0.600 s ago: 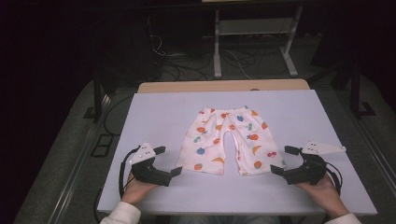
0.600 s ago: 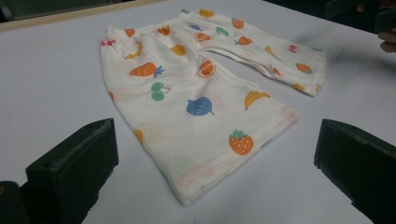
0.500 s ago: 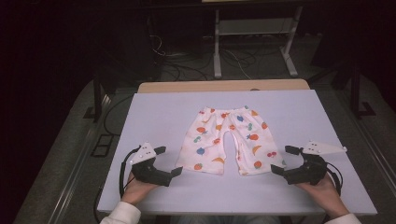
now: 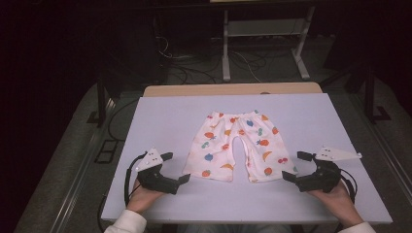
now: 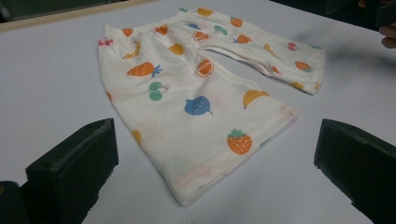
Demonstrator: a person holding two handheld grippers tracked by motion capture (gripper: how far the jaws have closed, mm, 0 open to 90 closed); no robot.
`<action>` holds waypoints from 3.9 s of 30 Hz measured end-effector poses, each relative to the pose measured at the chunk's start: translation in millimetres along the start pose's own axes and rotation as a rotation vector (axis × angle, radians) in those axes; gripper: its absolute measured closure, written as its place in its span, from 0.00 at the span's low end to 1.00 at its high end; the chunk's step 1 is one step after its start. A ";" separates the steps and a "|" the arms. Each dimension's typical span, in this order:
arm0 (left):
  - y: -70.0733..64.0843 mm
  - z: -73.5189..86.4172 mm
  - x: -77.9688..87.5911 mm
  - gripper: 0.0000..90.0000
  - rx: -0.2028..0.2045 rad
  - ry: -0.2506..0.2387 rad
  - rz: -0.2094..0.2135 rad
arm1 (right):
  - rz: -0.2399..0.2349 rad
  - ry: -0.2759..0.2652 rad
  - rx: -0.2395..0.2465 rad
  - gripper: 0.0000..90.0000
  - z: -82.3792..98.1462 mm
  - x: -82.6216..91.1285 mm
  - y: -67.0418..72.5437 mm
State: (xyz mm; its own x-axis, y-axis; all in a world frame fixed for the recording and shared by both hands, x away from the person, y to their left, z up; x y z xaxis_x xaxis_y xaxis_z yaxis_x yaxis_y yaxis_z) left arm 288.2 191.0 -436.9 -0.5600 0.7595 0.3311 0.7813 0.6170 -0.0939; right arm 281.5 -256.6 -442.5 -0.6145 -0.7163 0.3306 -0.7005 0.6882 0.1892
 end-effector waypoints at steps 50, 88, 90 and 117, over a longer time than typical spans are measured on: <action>-0.9 0.9 -0.9 0.00 0.005 0.006 -0.006 | -0.018 0.060 0.015 0.00 -30.7 -21.5 8.9; -1.0 1.0 -1.0 0.00 0.005 0.006 -0.001 | -0.056 0.090 0.070 0.00 -81.5 -73.0 12.4; -0.9 1.0 -1.0 0.00 0.006 0.006 -0.001 | -0.057 0.091 0.071 0.00 -82.9 -74.4 12.3; -1.1 1.0 -1.2 0.00 0.006 0.007 0.004 | -0.033 0.102 0.061 0.00 -104.2 -112.7 -4.4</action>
State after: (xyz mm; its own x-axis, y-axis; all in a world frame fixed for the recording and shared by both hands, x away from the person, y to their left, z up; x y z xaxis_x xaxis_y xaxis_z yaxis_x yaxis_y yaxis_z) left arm 287.7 189.7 -438.1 -0.5551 0.7605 0.3370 0.7818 0.6153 -0.1006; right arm 391.7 -166.8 -384.2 -0.5526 -0.7213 0.4176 -0.7428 0.6535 0.1457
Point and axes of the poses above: each handheld gripper's, and its own axes: x roughly backward along the jaws, z roughly out of its underside, y roughly to its left, the point moved 3 cm from there along -x, roughly forward along the jaws, and after that the axes turned 7 degrees about -y, right-handed, at the moved point
